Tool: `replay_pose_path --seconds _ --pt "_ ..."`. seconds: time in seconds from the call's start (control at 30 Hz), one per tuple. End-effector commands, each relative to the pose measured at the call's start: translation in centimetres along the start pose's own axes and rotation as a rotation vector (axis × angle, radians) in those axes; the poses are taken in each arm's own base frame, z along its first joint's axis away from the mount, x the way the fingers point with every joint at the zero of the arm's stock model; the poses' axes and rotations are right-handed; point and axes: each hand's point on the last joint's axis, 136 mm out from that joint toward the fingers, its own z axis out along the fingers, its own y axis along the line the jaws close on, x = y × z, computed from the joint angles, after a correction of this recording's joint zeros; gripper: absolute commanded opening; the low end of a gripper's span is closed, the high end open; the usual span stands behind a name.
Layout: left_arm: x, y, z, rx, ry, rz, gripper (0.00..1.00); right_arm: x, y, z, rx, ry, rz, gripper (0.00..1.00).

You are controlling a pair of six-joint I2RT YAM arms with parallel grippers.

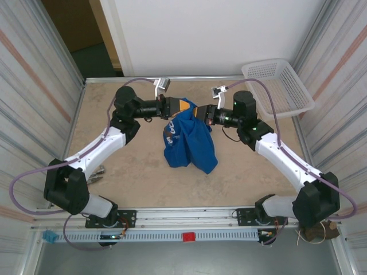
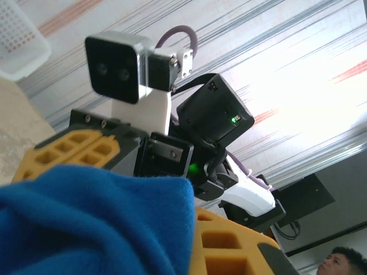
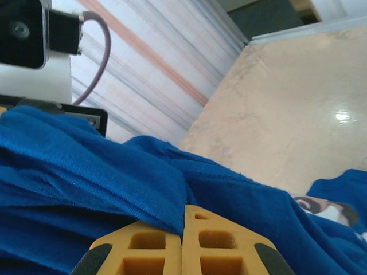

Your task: Fold the inside-out t-shirt

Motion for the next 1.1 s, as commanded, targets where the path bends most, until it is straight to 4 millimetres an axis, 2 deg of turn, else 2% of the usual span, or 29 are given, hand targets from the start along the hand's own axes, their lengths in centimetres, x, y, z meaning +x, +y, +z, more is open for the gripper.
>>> replay_pose_path --seconds 0.0,0.13,0.23,0.4,0.5,0.6,0.7,0.77,0.87,1.07 --pt "-1.4 -3.2 -0.5 0.077 -0.079 0.136 0.36 1.3 0.9 1.3 -0.032 0.057 0.040 0.00" --pt "-2.0 -1.0 -0.8 0.015 -0.116 0.088 0.59 0.2 2.2 0.3 -0.074 0.010 0.032 0.00" --pt "-2.3 1.2 -2.3 -0.084 -0.173 0.068 0.63 -1.1 2.7 -1.1 -0.101 -0.035 0.038 0.00" --pt "-2.0 5.3 -8.2 -0.496 -0.344 0.104 0.73 -1.7 3.6 -2.4 -0.110 -0.060 0.029 0.00" --pt "-1.0 6.0 -10.7 -0.661 -0.374 0.149 0.75 -1.6 3.8 -2.6 -0.113 -0.062 0.029 0.00" --pt "0.2 6.2 -11.7 -0.733 -0.389 0.180 0.75 -1.4 3.6 -2.6 -0.108 -0.058 0.034 0.00" --pt "1.7 5.1 -10.6 -0.775 -0.341 0.287 0.65 -1.2 3.3 -2.5 -0.102 -0.056 0.041 0.00" --pt "2.4 4.7 -9.4 -0.801 -0.300 0.354 0.62 -1.1 3.2 -2.3 -0.102 -0.054 0.045 0.00" --pt "3.2 5.2 -7.4 -0.826 -0.233 0.410 0.61 -0.9 3.0 -2.1 -0.105 -0.047 0.050 0.00" --pt "2.5 5.5 -4.7 -0.786 -0.205 0.443 0.57 -0.5 2.9 -1.9 -0.099 -0.042 0.056 0.00"
